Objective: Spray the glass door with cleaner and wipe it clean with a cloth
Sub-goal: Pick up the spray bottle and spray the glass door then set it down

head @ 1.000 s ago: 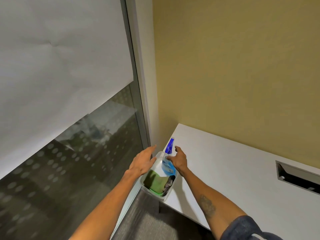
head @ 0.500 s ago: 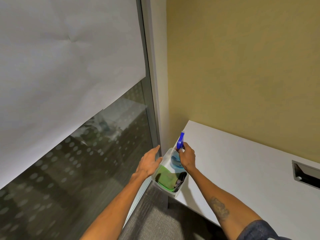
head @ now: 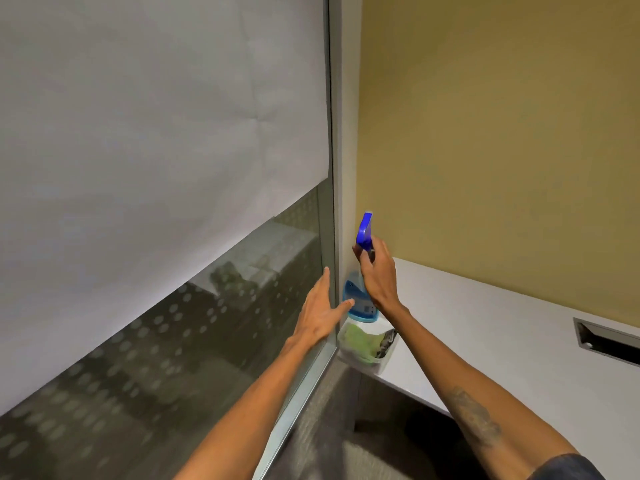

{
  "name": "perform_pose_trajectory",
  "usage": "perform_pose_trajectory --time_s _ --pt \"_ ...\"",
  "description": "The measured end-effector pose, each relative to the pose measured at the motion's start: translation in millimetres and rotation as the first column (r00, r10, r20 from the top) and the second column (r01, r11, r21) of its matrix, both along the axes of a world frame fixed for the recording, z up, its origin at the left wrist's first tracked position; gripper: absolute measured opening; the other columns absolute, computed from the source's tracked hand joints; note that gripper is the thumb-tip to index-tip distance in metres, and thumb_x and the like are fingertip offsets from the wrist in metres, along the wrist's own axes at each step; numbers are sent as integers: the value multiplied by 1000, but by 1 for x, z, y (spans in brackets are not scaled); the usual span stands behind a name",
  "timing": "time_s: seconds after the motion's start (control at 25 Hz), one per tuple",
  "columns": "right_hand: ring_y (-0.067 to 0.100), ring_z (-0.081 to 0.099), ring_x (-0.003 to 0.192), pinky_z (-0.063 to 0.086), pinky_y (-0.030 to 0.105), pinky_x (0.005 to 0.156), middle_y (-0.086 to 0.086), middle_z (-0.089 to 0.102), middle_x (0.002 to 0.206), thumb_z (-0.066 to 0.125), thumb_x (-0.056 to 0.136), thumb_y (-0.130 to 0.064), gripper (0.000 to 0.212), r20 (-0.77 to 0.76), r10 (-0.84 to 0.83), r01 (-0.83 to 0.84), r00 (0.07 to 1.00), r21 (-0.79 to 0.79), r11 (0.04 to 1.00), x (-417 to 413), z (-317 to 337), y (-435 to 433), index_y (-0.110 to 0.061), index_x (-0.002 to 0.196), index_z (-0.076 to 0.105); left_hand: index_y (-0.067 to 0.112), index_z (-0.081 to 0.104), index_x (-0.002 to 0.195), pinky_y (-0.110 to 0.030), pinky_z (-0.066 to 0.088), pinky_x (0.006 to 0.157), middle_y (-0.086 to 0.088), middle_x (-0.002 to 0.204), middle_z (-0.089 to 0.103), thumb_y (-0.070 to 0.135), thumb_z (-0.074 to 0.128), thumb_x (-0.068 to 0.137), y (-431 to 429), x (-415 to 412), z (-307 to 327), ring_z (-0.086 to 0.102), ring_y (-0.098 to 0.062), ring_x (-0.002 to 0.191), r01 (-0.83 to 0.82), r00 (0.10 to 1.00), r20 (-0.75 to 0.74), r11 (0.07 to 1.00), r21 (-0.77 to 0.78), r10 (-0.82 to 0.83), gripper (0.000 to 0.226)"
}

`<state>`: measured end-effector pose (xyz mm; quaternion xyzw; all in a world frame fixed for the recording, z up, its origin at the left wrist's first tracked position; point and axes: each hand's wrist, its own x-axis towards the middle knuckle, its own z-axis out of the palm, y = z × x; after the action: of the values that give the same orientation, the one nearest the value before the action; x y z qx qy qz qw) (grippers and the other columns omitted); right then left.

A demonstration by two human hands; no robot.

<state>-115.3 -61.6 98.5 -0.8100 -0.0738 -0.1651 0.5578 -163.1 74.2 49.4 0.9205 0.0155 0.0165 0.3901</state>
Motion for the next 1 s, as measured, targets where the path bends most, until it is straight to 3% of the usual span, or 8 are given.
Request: perform_pose_trajectory --time_s 0.24,0.36,0.48,0.56,0.68,0.76,0.88,1.0 --pt "1 51 80 40 18 70 3 61 105 53 106 -32 26 166 62 -70 984 44 997 -125 74 62 -9 117 61 31 -9 161 -56 25 122 0 171 3 53 82 75 32 -135 40 13 -26 157 -55 978 187 977 -208 94 128" --pt "20 60 90 50 29 79 12 64 111 53 106 -30 29 186 153 -171 970 81 982 -190 101 93 -5 119 60 21 -6 162 -46 32 119 -7 170 11 65 81 63 45 -199 57 23 -17 150 -107 935 300 957 -271 190 139" --pt "29 64 93 53 34 79 14 66 108 54 105 -33 30 222 237 -257 946 65 964 -255 122 116 -6 118 59 9 3 161 -39 42 109 -19 162 26 88 66 56 58 -261 73 34 -11 133 -229 821 450 925 -302 350 146" --pt "32 67 93 58 42 82 13 67 106 55 105 -33 29 224 288 -309 931 66 949 -295 138 127 -7 118 58 11 8 160 -45 45 112 -18 158 32 77 74 62 63 -298 80 39 -16 139 -280 735 531 902 -328 421 136" --pt "32 70 93 59 52 86 9 69 105 55 105 -34 27 233 400 -424 887 62 904 -355 157 139 -11 117 57 30 6 160 -52 52 103 1 152 33 47 91 63 65 -352 92 46 -21 134 -397 637 535 831 -390 555 130" --pt "27 72 92 60 50 85 7 69 108 57 103 -39 33 242 485 -509 840 46 859 -394 165 145 -13 122 54 37 1 159 -56 47 106 7 148 31 44 85 63 65 -389 100 41 -18 134 -490 568 538 782 -386 622 128" --pt "20 73 88 60 43 82 2 68 109 63 97 -49 42 242 548 -583 801 107 805 -451 173 156 -21 124 47 38 2 159 -58 42 108 1 144 33 53 67 57 68 -448 110 40 -21 132 -574 491 523 710 -408 697 122" --pt "15 67 86 56 35 80 -2 63 109 69 91 -53 53 247 582 -621 775 128 773 -507 191 175 -21 125 46 35 6 159 -58 43 104 -4 137 39 59 62 57 77 -504 127 46 -27 125 -667 401 505 621 -411 764 119"
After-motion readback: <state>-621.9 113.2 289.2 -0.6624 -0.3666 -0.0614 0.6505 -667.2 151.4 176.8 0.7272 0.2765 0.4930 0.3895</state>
